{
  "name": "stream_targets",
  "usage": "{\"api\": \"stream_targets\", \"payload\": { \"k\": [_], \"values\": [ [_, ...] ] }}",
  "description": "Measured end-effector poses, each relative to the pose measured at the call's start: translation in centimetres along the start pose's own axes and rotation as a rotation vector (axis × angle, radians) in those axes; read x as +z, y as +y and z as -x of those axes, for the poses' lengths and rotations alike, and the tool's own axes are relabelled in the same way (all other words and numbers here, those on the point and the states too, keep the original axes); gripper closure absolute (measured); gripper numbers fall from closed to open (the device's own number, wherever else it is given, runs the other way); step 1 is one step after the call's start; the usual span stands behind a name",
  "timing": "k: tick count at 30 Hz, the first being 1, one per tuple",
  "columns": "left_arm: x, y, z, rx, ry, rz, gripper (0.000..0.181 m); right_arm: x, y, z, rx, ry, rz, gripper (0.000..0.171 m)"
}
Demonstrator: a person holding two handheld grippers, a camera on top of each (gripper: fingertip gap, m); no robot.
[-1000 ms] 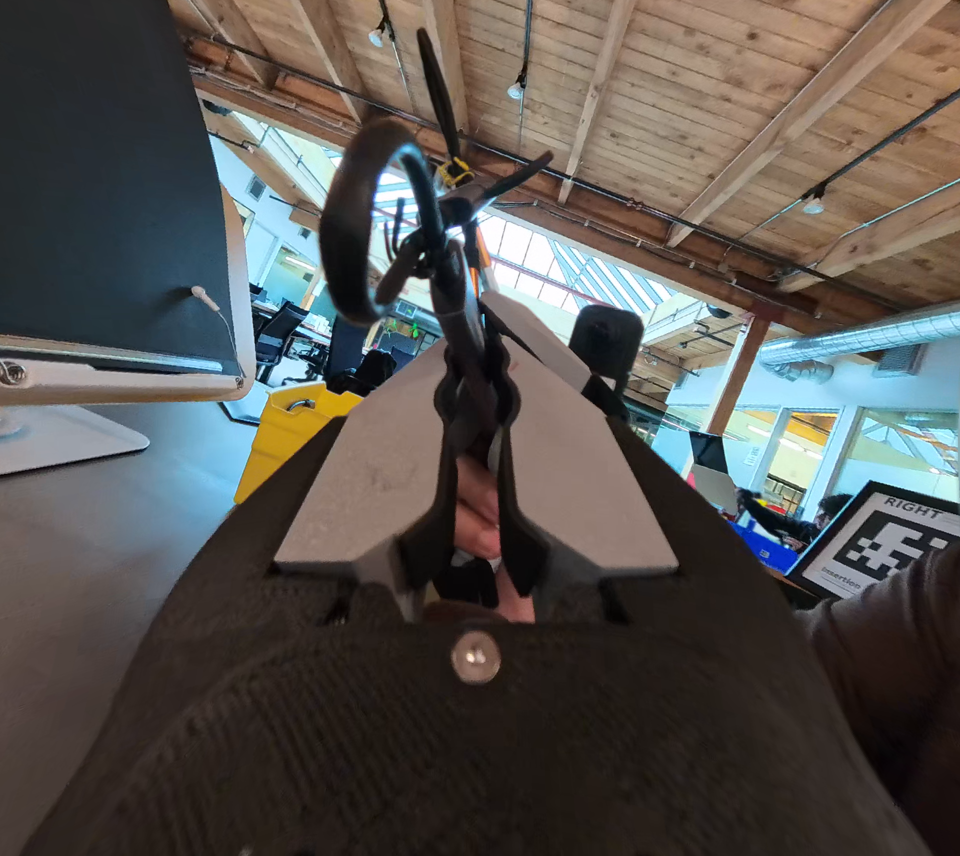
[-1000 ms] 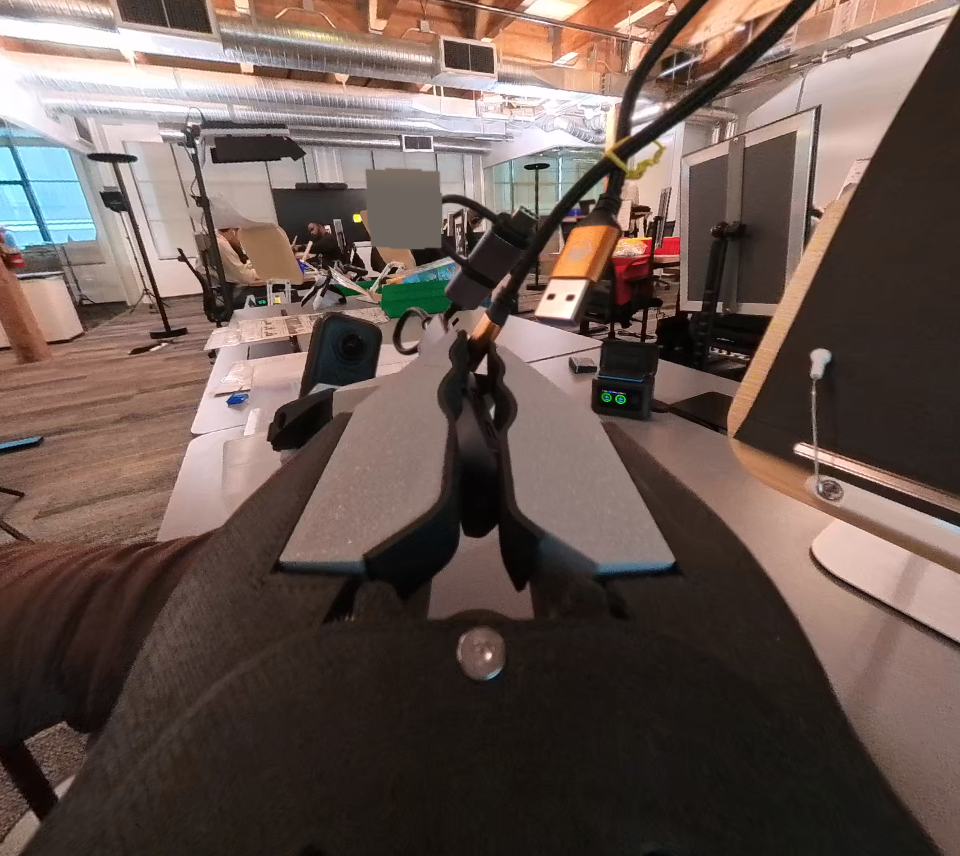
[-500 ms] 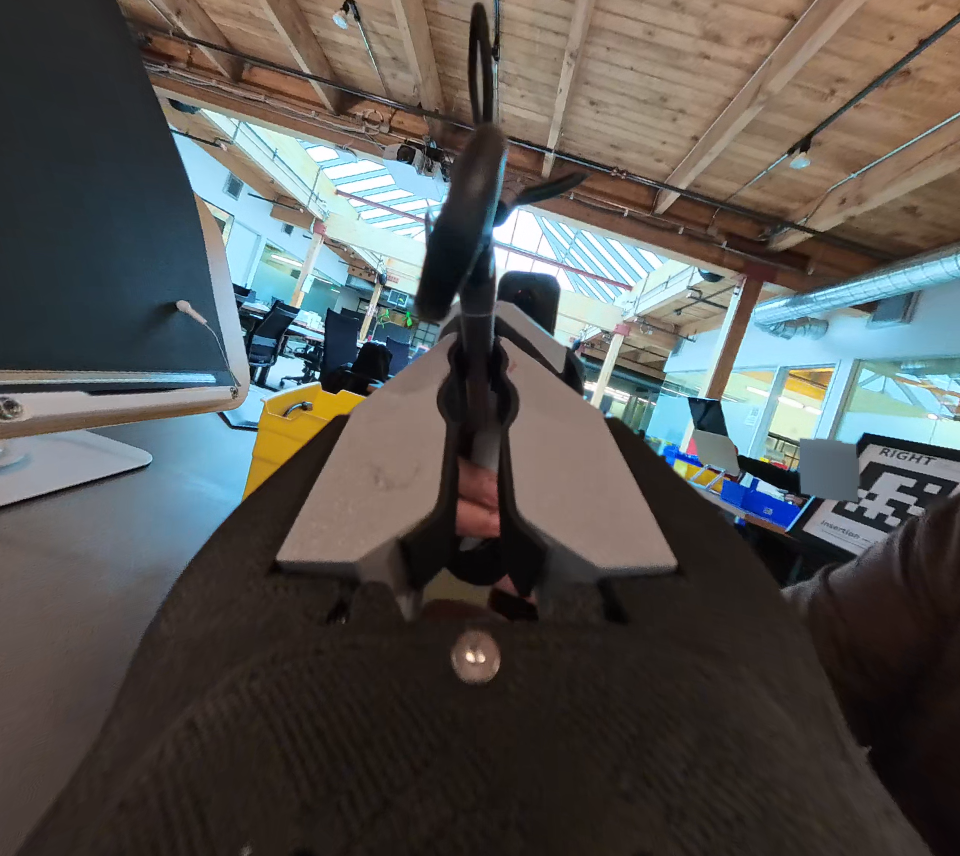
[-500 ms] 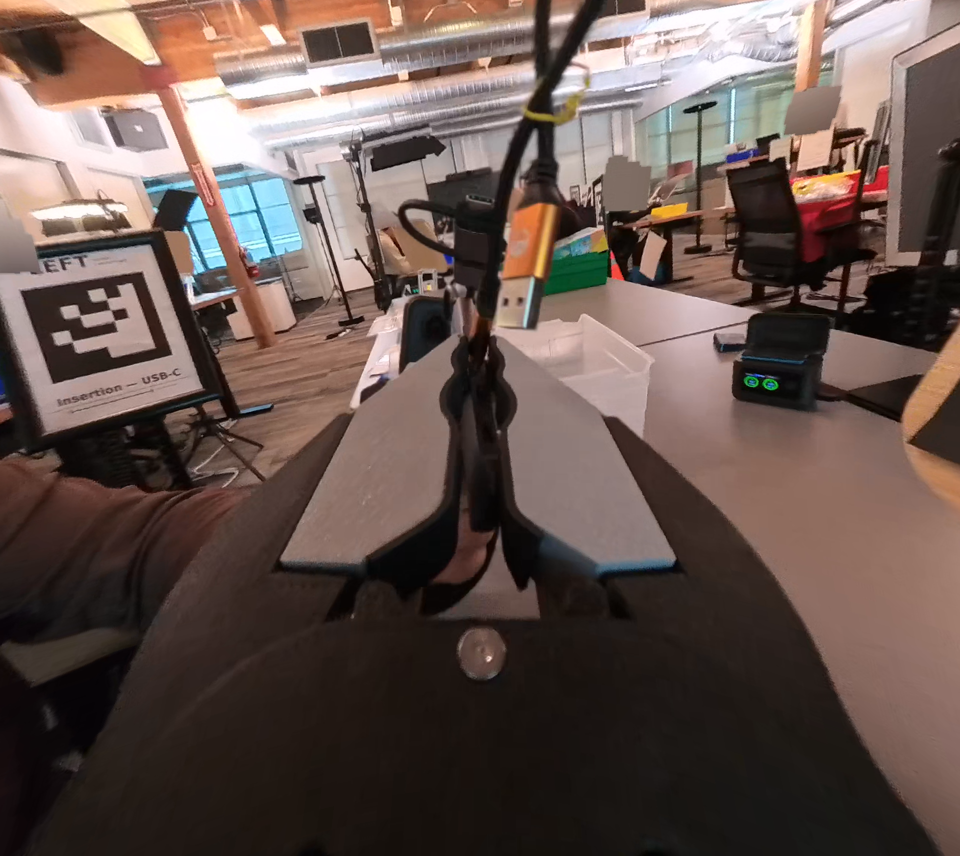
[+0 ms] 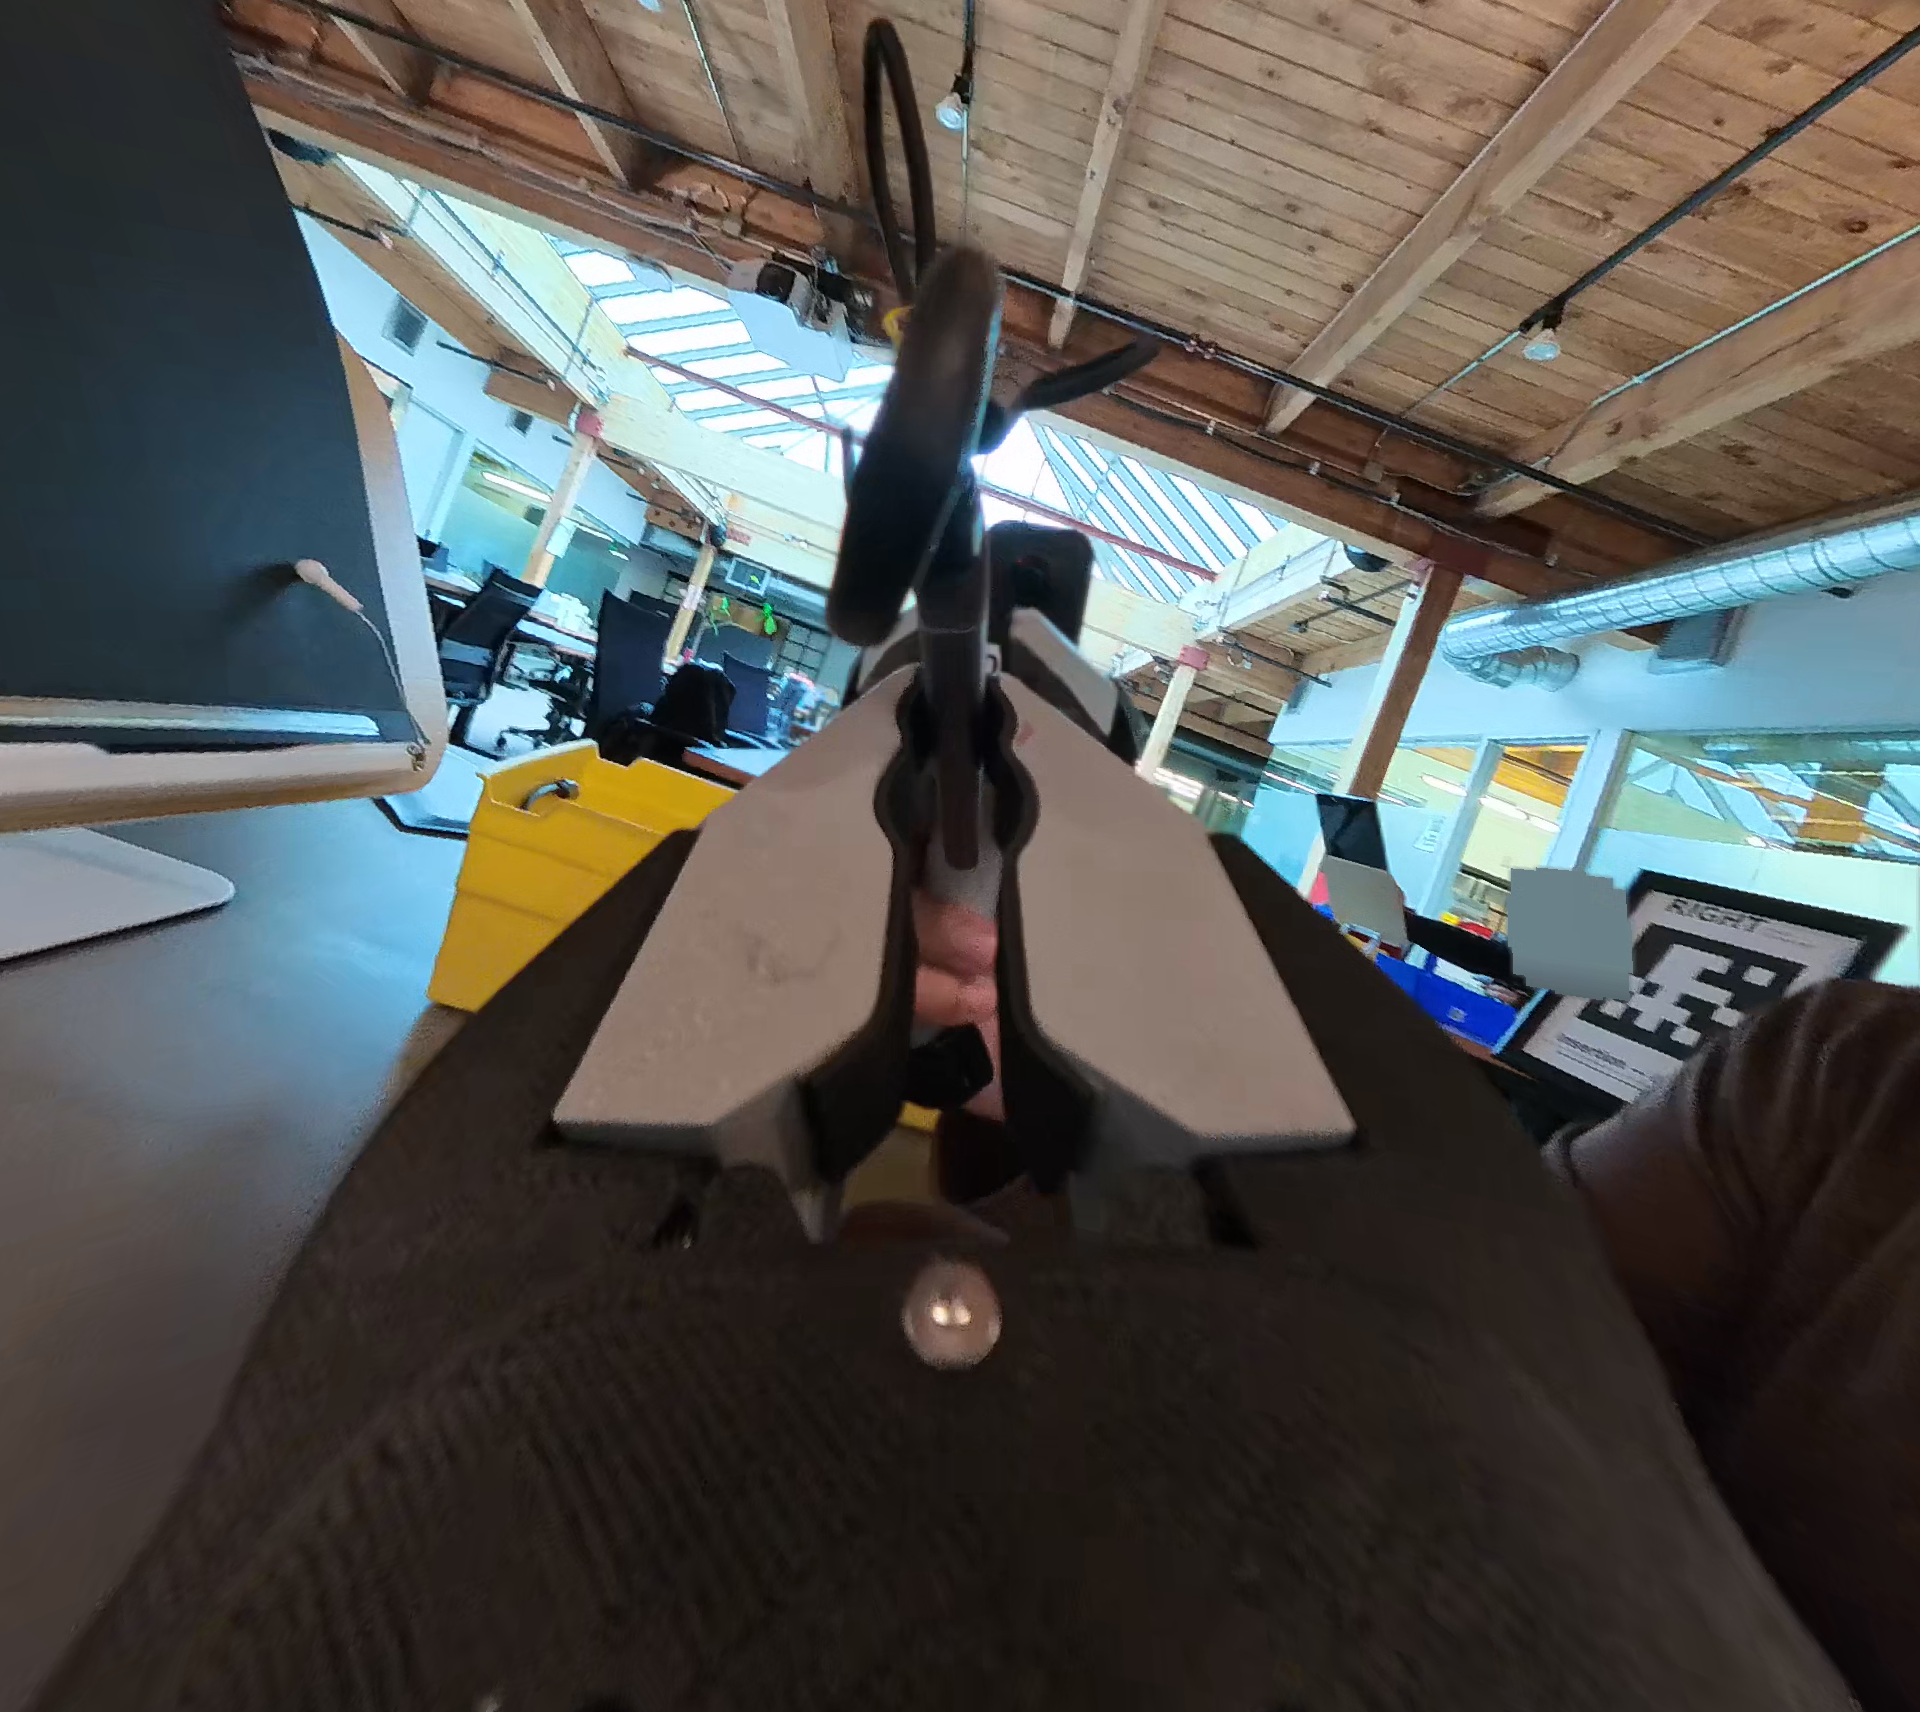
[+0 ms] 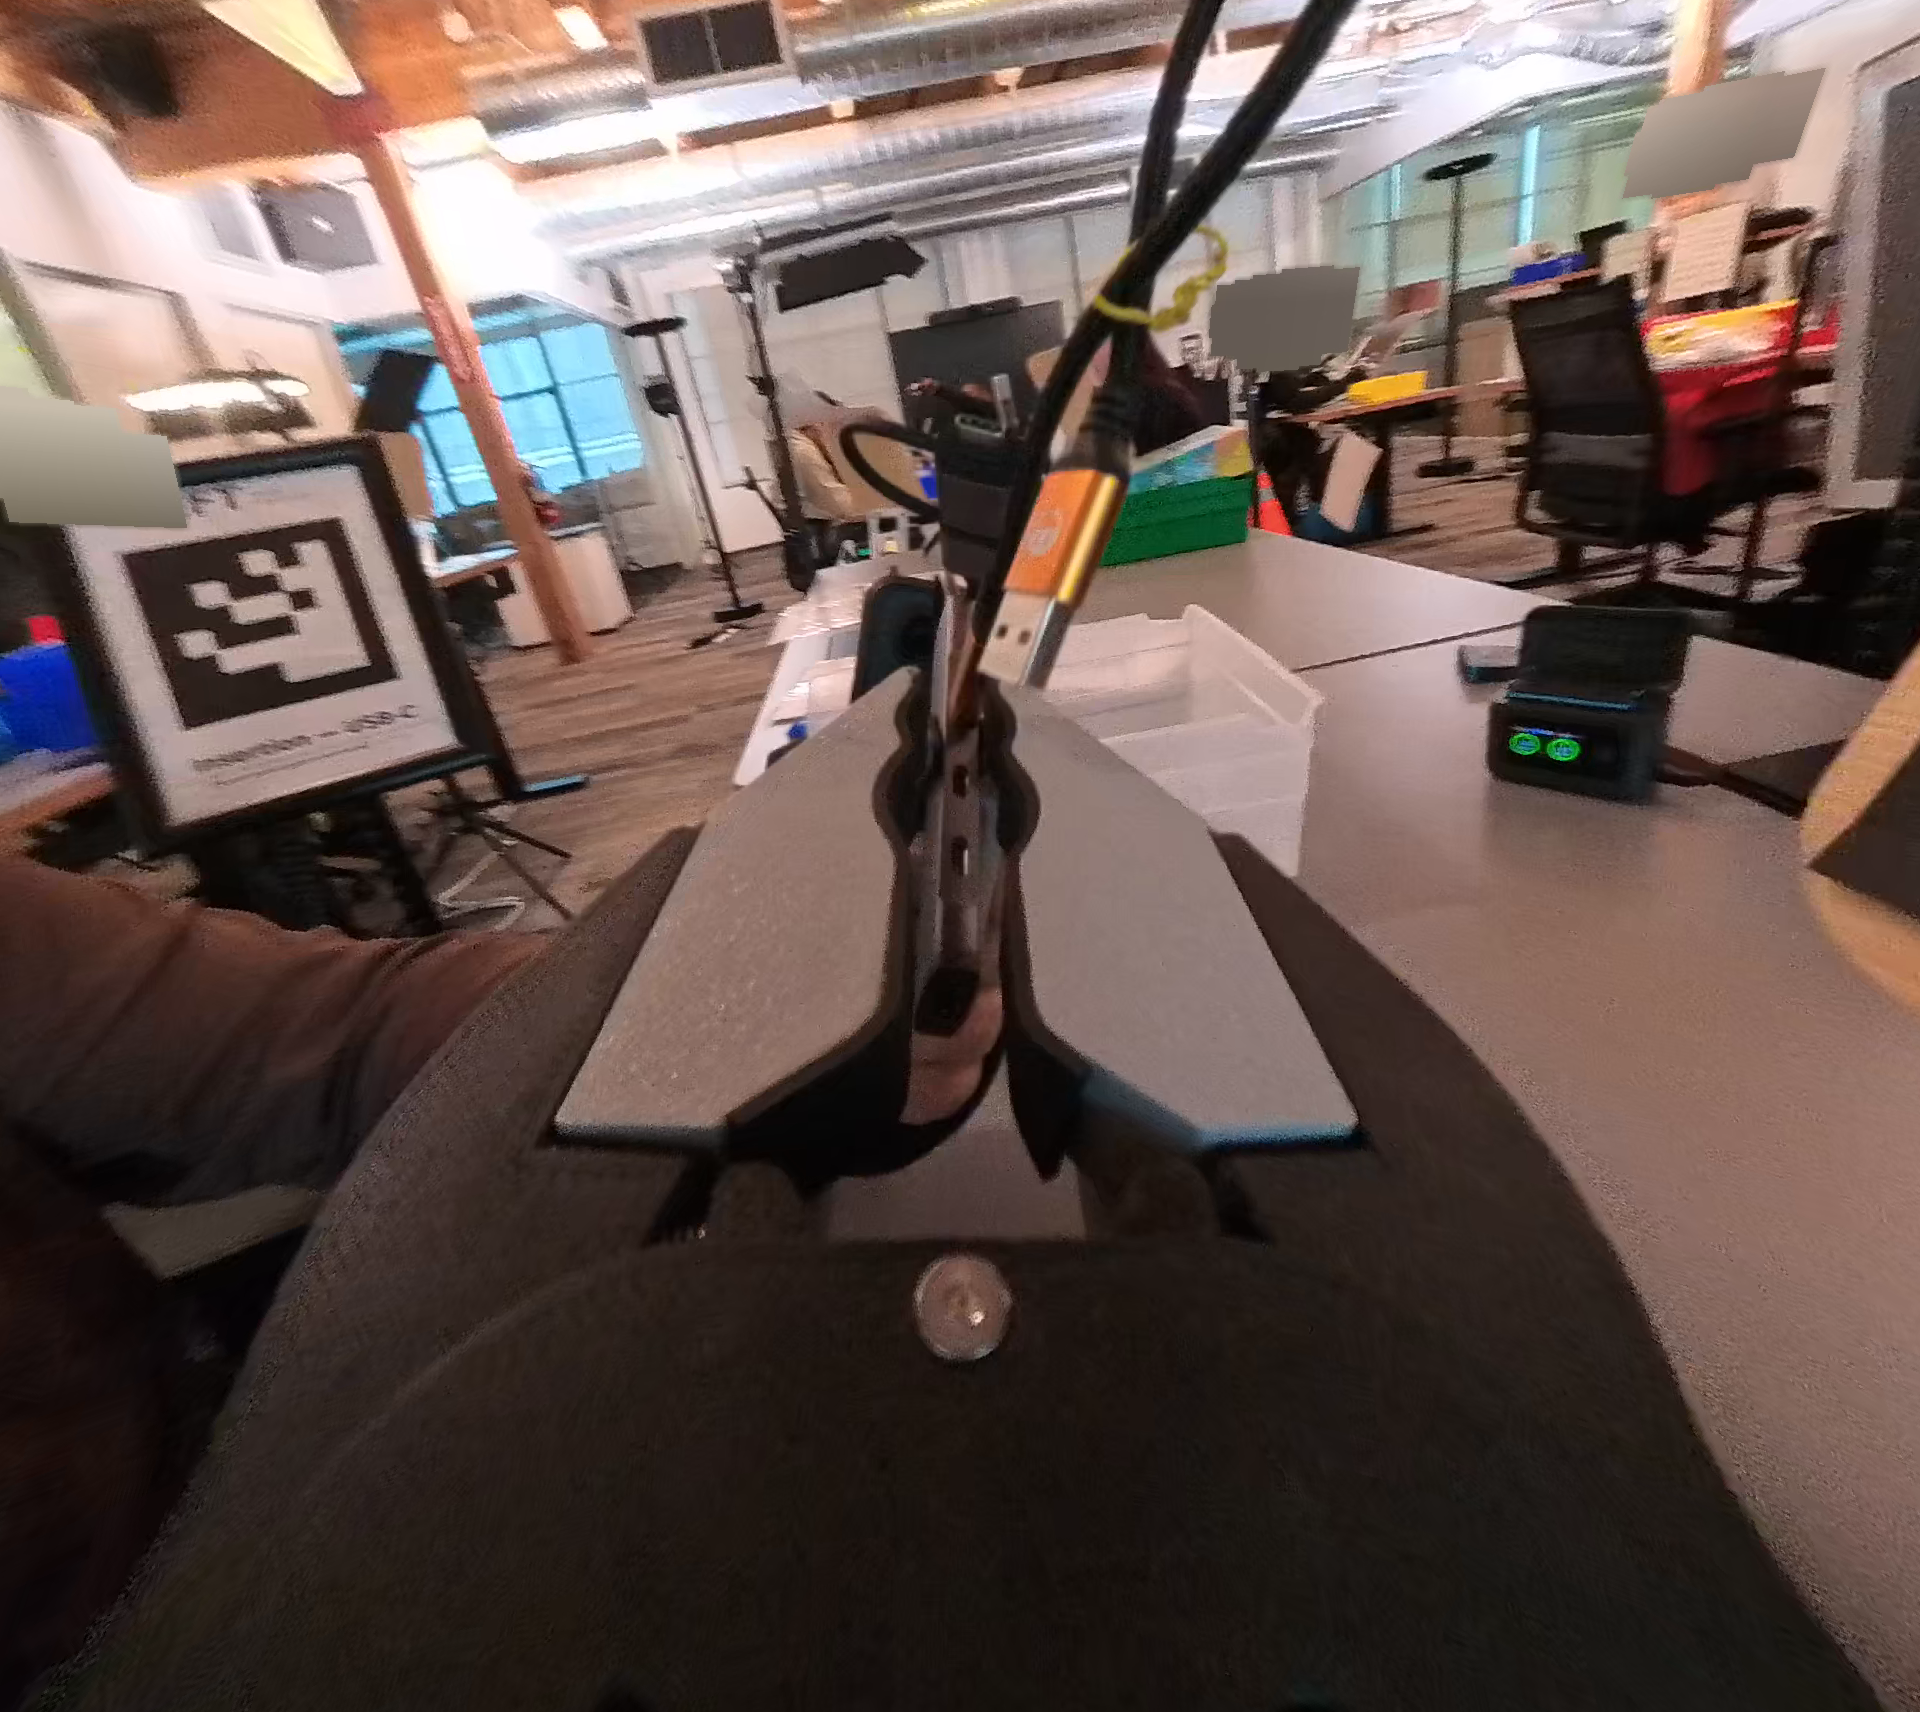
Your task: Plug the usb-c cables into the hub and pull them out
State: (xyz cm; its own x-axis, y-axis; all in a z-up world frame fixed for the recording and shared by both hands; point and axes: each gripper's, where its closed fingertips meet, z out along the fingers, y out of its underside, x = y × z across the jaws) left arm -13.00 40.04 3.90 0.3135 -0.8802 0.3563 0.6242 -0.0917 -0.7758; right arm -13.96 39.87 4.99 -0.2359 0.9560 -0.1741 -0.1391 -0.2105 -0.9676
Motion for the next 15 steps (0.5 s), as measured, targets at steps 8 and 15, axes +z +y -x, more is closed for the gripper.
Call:
{"api": "stream_targets", "payload": {
  "k": [8,15],
  "values": [
    [0.4,0.8,-0.1,-0.026,0.023,0.018,0.174,-0.6,0.2,0.1,0.096,-0.074,0.022,0.165],
    [0.7,1.5,-0.2,-0.002,0.019,0.048,0.174,-0.3,1.3,-0.1,0.069,-0.046,0.088,0.162]
  ]
}}
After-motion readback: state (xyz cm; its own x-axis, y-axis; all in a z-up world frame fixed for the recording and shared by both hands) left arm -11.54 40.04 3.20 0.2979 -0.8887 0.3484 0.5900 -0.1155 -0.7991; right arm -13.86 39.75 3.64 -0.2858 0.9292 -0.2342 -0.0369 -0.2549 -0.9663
